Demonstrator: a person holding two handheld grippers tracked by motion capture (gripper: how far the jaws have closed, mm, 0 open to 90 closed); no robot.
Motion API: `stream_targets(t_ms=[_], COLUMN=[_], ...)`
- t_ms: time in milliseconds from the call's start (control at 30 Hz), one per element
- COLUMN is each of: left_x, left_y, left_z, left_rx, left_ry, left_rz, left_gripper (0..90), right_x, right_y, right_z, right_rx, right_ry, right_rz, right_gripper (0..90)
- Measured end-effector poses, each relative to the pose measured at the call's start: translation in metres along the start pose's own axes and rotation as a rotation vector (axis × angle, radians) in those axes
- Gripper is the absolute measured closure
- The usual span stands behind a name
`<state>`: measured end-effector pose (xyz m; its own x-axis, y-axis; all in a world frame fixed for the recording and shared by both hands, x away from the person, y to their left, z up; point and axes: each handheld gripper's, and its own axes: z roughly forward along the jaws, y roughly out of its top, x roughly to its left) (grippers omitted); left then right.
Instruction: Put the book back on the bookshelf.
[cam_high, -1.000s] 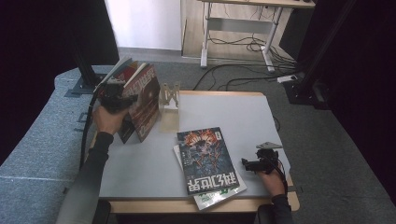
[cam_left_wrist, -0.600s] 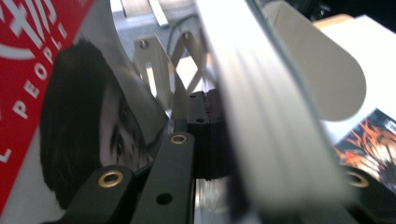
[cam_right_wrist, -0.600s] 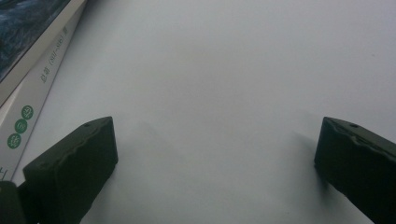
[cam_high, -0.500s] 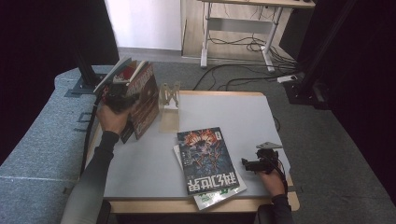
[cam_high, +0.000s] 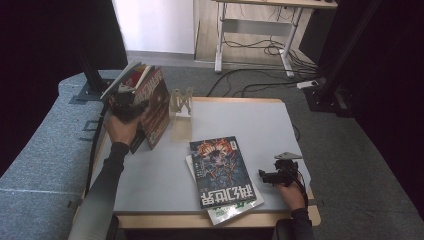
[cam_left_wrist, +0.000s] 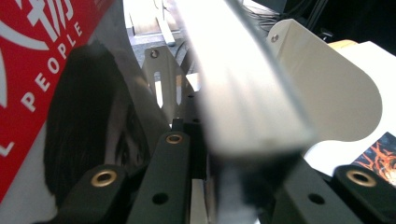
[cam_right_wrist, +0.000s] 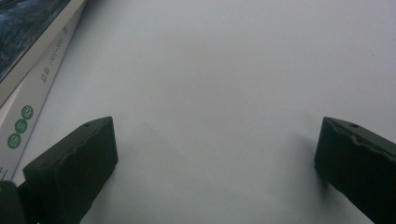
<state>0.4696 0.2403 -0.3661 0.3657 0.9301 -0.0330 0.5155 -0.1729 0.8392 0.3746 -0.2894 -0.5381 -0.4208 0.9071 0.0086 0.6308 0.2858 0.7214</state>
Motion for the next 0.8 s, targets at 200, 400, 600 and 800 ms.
stream_targets(t_ms=[200, 400, 600, 800], left_x=[-0.001, -0.003, -0.009, -0.007], left_y=[-0.003, -0.004, -0.005, -0.011], left_z=[-0.001, -0.001, -0.005, -0.012], left_rx=[0.01, 0.022, 0.033, 0.031], left_ry=[0.005, 0.012, 0.029, -0.021], left_rz=[0.013, 0.034, 0.072, 0.052], left_gripper=[70.6, 60.9, 50.5, 42.9], right_x=[0.0, 0.0, 0.0, 0.0], right_y=[0.0, 0.0, 0.0, 0.0], right_z=[0.0, 0.0, 0.0, 0.0], right_rx=[0.0, 0.0, 0.0, -0.001], right_ry=[0.0, 0.0, 0.0, 0.0], right_rz=[0.0, 0.0, 0.0, -0.002], right_gripper=[0.0, 0.0, 0.0, 0.0])
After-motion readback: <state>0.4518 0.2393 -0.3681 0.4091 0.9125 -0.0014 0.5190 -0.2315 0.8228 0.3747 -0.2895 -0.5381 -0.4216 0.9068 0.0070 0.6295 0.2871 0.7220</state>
